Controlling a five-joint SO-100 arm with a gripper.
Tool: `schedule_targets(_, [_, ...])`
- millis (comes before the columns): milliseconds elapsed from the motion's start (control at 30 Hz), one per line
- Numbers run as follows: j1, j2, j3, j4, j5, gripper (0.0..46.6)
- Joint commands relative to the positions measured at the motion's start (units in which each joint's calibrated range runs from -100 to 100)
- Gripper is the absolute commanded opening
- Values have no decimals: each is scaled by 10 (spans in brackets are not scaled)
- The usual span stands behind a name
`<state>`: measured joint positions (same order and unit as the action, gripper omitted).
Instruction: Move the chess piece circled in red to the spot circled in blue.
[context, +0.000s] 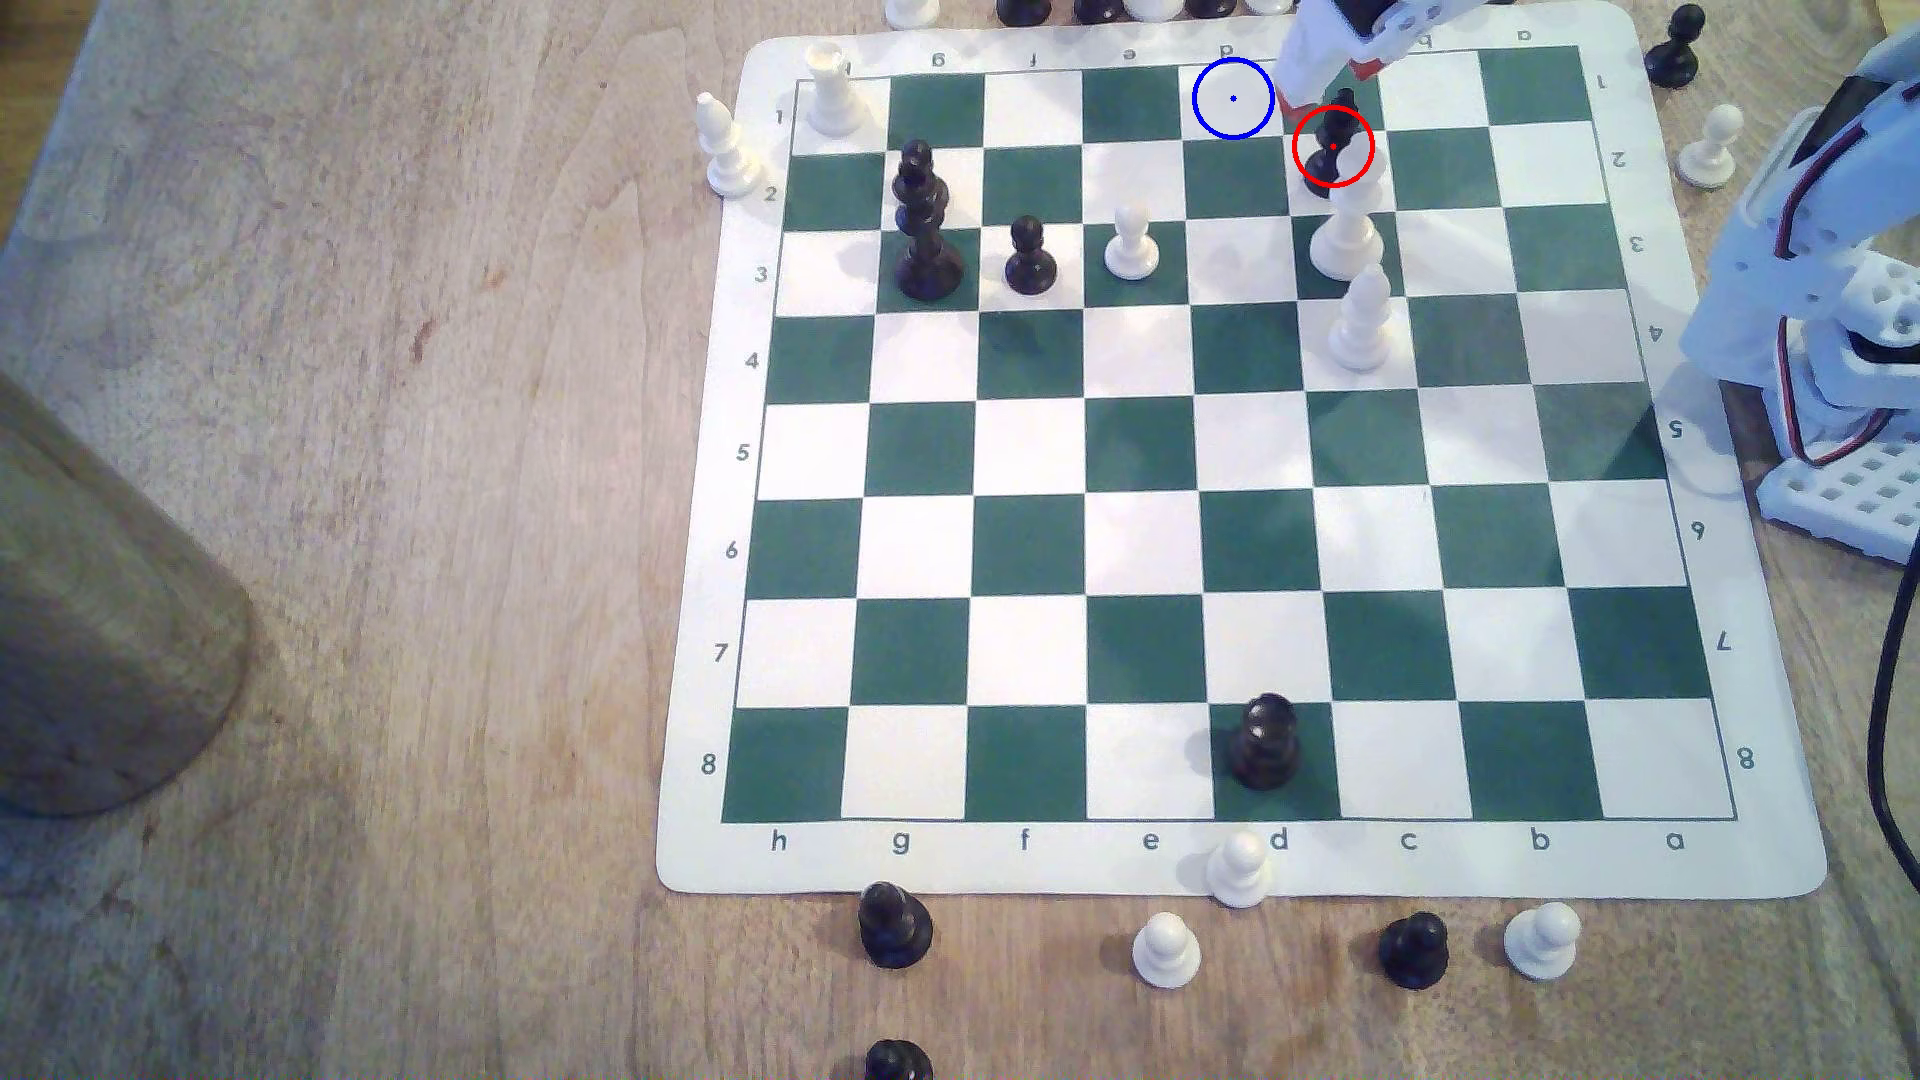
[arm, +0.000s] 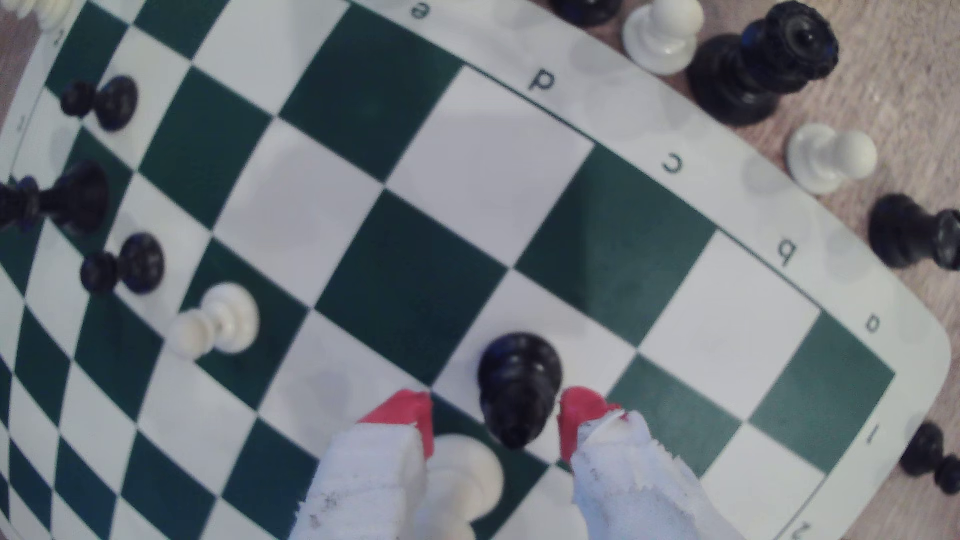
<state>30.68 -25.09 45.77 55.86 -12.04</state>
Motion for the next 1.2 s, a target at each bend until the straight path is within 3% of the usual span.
schedule_targets(0, [-4,5,-27,-14,3,124])
schedule_targets(1000, [0,51,45,-81,17,121])
schedule_targets(1100, [0,50,45,-81,18,114])
schedule_targets(1167, [-2,50,45,-81,18,86])
